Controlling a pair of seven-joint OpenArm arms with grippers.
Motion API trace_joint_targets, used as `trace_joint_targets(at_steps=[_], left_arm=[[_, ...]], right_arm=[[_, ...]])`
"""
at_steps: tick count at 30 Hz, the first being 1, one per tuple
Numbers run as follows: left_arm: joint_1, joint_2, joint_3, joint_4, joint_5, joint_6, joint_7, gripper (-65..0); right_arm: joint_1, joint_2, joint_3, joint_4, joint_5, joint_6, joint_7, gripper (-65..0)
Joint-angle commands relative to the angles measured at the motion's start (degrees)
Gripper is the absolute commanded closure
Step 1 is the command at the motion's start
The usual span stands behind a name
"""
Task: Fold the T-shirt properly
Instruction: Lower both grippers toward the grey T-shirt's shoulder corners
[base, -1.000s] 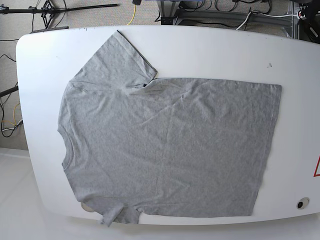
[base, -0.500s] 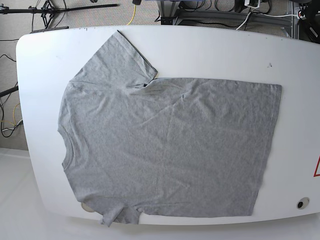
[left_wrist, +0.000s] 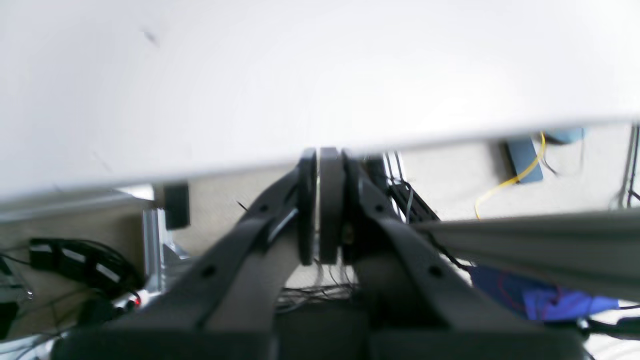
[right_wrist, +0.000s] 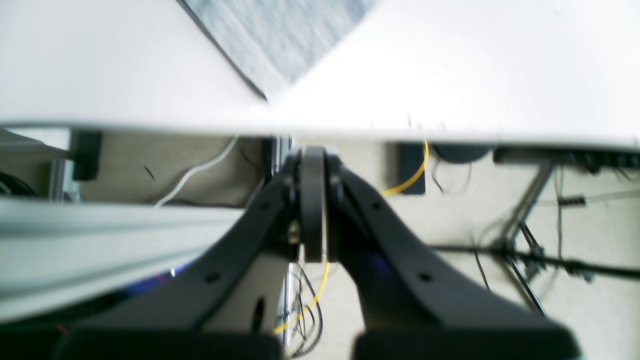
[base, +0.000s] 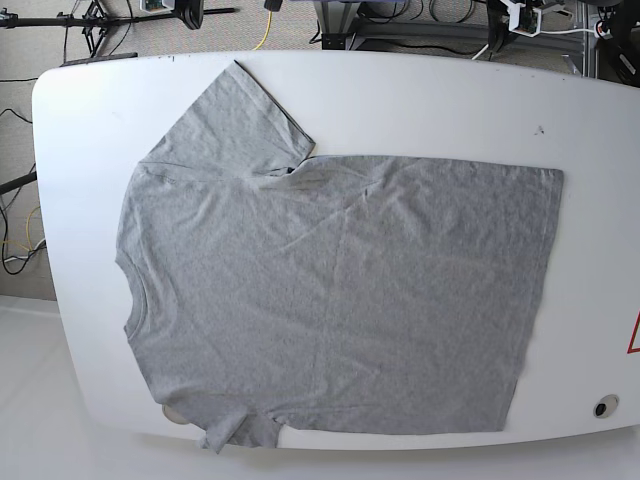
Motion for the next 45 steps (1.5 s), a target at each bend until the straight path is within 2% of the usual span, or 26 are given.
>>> trace_joint_targets(at_steps=[1,10,12,20,22,30,38,45], left_arm=[[0.7,-0.8,-1.4,3.2,-1.3,-0.1,0.1,-0.1],[-1.2,-1.0,-2.3,5.0,-4.7,-0.6,1.4,-0.5],[-2.9,-1.2,-1.5,5.6,-4.0,-2.0,1.4,-0.2],[-5.4,-1.5,-0.9,6.6,-2.7,-4.1,1.3,0.0],[-7.3,-1.2,-1.3,6.2,-0.4,-4.1,1.7,-0.5],[-8.9,-0.8,-1.8,6.6,0.6,-3.5,3.3,-3.1],[-10.6,-0.2,-3.8,7.1,1.2,-2.8,9.1,-6.6],[-14.2,-2.6,-4.2,6.8,-1.2,-2.8,14.4,-11.1]], right_arm=[[2.1,0.2,0.1,2.0,0.5,-0.2,-2.8,0.0],[7.5,0.3,0.3,1.6,0.0,-0.1,-7.7,-0.1],[10.2,0.4,0.6,1.2,0.4,-0.2,-9.9,-1.0],[14.5,0.5,0.8,0.7,2.9,-0.2,-12.1,-1.7],[16.6,0.8,0.7,0.4,4.1,-0.1,-13.7,-1.9],[17.9,1.0,0.8,0.4,3.2,0.2,-14.4,-2.6],[19.3,1.0,0.8,1.7,3.5,1.0,-15.7,-9.1],[20.7,0.7,0.7,2.4,6.1,0.7,-17.5,-10.5]])
